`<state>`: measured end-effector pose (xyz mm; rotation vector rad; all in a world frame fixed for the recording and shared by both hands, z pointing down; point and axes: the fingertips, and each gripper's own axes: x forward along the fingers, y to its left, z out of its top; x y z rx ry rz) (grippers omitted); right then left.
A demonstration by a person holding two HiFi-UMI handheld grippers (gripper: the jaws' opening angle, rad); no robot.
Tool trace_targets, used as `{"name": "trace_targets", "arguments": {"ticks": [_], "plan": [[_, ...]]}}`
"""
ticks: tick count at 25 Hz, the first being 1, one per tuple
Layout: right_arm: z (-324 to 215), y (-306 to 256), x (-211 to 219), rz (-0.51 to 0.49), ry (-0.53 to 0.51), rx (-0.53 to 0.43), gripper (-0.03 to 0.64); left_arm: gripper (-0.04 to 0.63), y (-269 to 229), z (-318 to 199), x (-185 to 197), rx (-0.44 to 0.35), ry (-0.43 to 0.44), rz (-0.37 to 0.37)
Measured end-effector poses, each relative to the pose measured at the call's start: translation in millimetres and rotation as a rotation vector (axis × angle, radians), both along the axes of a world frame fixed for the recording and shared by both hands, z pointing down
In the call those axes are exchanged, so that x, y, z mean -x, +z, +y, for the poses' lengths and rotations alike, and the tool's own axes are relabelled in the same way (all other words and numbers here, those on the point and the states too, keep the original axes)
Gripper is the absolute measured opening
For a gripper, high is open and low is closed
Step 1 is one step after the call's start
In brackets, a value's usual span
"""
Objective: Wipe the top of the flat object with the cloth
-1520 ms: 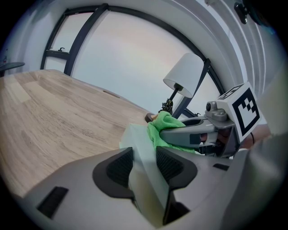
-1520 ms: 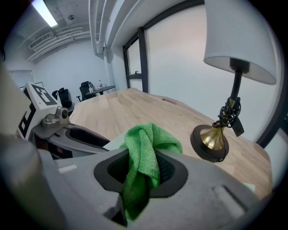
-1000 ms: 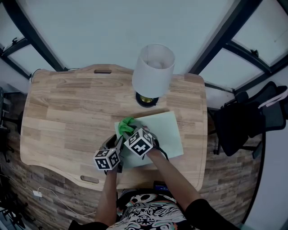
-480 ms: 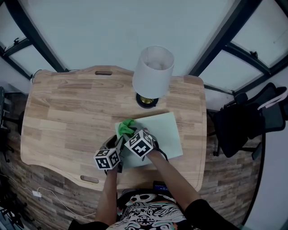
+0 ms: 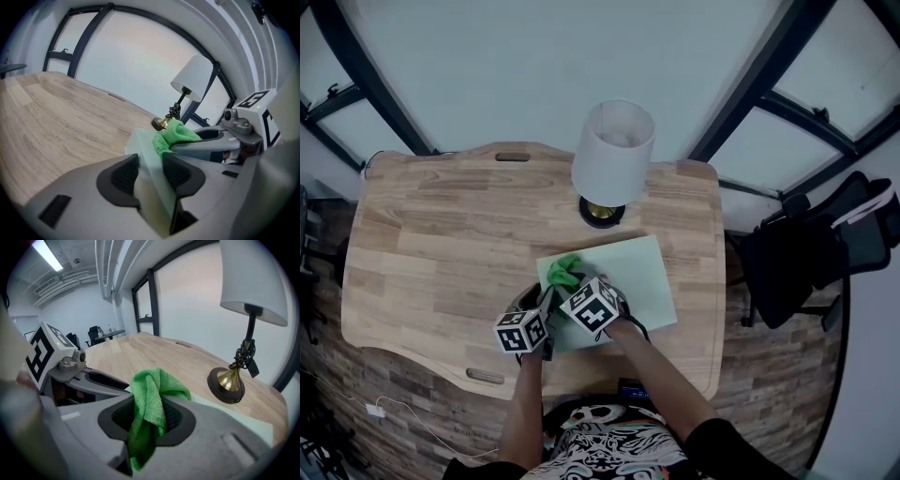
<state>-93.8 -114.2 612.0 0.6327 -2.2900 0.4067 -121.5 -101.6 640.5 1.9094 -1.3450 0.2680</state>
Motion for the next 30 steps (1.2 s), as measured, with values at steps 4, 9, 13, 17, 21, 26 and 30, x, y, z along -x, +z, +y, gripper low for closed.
{"name": "trace_targets", "arguments": {"ticks": [4,9,13,17,21,26,30], "plan": [[4.1,0.2,-2.6,0.003,0.009,0.005,0.091,0.164,0.2,-0.7,-0.2,-0.003,0.002,0.000],[10.7,0.3,-5.8,0.004,0.023,0.014,0.091,0.166,0.3,-1.2,0.1,-0.010,0.001,0.005],[17.6,1.8,-7.8,0.005,0.027,0.023,0.091,0.166,1.3,-0.9,0.2,-0.010,0.004,0.008],[24.5,1.2,-9.3,0.004,0.022,0.029,0.091,0.166,0.9,-1.3,1.1,-0.010,-0.001,0.015],[32.6,1.8,-11.2,0.000,0.024,0.033,0.091,0.166,1.2,-2.0,0.3,-0.009,0.002,0.018],[40.8,3.1,-12.0,0.009,0.016,0.036,0.091,0.166,2.1,-1.4,0.2,-0.008,0.002,0.020],[49.9,2.1,-11.5,0.011,-0.001,0.050,0.091,0.166,1.8,-2.3,0.8,-0.008,0.004,0.021]]}}
